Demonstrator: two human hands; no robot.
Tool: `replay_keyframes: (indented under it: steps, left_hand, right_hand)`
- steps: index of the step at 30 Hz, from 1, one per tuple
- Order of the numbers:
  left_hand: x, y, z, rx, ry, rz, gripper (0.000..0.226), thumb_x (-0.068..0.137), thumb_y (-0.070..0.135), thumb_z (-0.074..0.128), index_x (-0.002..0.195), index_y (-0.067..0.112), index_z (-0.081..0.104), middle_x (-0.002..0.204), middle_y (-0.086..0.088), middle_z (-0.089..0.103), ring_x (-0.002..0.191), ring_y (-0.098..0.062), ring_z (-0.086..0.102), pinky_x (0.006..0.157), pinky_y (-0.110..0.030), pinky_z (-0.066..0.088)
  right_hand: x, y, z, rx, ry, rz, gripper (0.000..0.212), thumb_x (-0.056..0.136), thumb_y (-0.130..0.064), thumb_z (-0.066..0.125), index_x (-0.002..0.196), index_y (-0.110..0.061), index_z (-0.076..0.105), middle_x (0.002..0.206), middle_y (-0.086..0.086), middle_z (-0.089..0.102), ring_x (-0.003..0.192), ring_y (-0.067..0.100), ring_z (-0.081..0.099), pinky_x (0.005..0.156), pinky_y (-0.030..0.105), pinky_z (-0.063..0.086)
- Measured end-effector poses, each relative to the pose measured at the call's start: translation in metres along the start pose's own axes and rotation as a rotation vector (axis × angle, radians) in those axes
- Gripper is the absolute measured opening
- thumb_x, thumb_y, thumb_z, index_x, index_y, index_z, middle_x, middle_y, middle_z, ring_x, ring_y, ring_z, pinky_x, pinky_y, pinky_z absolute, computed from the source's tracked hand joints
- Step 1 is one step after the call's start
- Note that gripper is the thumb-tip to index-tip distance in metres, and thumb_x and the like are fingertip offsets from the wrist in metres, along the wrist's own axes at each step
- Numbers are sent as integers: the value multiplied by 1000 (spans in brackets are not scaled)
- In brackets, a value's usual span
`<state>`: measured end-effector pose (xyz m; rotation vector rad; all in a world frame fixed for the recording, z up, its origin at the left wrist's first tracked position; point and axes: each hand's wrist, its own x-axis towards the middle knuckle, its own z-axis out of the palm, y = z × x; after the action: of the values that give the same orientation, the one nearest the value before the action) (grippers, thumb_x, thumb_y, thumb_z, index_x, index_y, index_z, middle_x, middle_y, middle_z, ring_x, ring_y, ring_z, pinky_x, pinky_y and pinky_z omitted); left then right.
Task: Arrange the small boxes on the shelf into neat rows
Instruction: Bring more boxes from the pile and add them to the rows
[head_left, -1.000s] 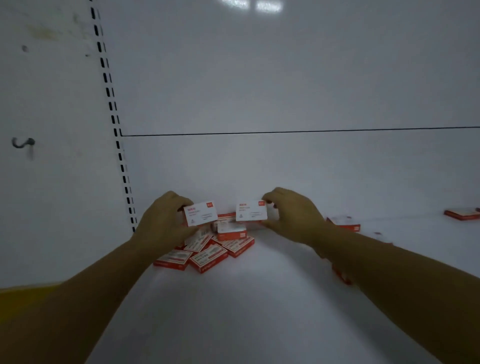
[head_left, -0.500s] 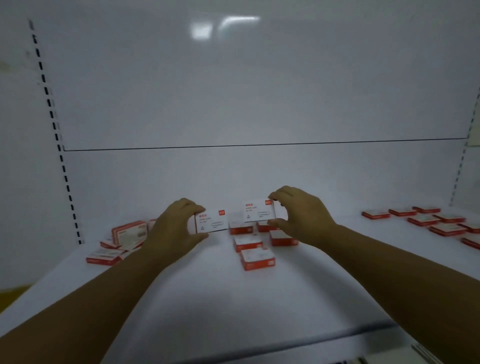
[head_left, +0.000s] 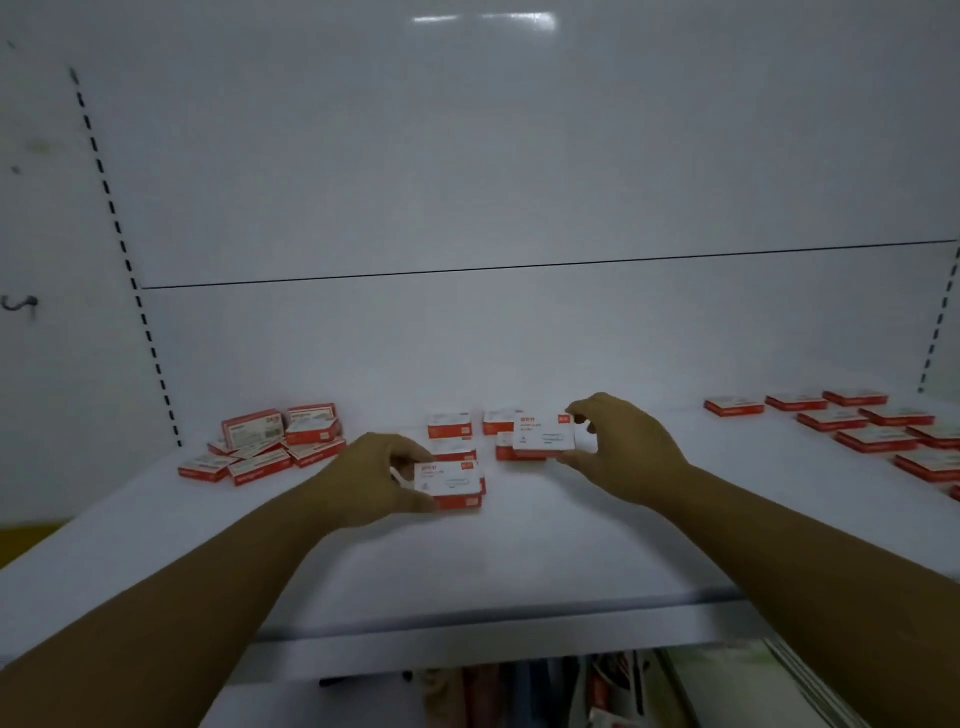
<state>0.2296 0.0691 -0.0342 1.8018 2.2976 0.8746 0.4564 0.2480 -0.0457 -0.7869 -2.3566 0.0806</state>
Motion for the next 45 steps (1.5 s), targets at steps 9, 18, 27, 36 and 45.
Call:
replay_keyframes:
  steps: [9,18,27,36,45]
  left_hand:
    - [-19,-12,33,-239,-51,-138,44,69,34,77,111,31,63,92,21,62,82,3,61,58,-5,46]
    - [-21,-16,37,-292,2,-150,40,69,42,74,105,40,57,93,22,58,81,1,59,57,-8,45]
    - [-15,-94,-23,1,119,-97,34,79,39,65,111,31,59,103,13,59,86,2,52,70,-11,39]
    - [-9,-203,-96,319,152,-210,34,72,43,68,103,28,67,110,3,63,89,-8,54,74,-19,46]
    - [13,-240,-86,367,156,-152,52,73,61,60,111,27,64,107,3,61,90,-6,48,75,-20,46]
  right_hand:
    - [-9,-2,44,260,-244,111,38,83,-48,59,118,-31,59,97,-14,56,70,-4,46,60,11,31]
    - [-10,0,48,198,-237,197,56,82,-59,54,129,-27,50,116,-4,59,86,7,49,75,24,36]
    - [32,-85,45,119,-55,79,34,87,-42,56,114,-22,59,109,-5,59,86,7,50,73,23,37]
    - [115,-225,152,113,-221,104,31,87,-34,54,113,-17,60,116,4,59,102,21,57,81,29,42]
    - [134,-231,212,287,-297,240,29,87,-29,46,115,-32,50,117,-7,63,107,20,57,101,46,37]
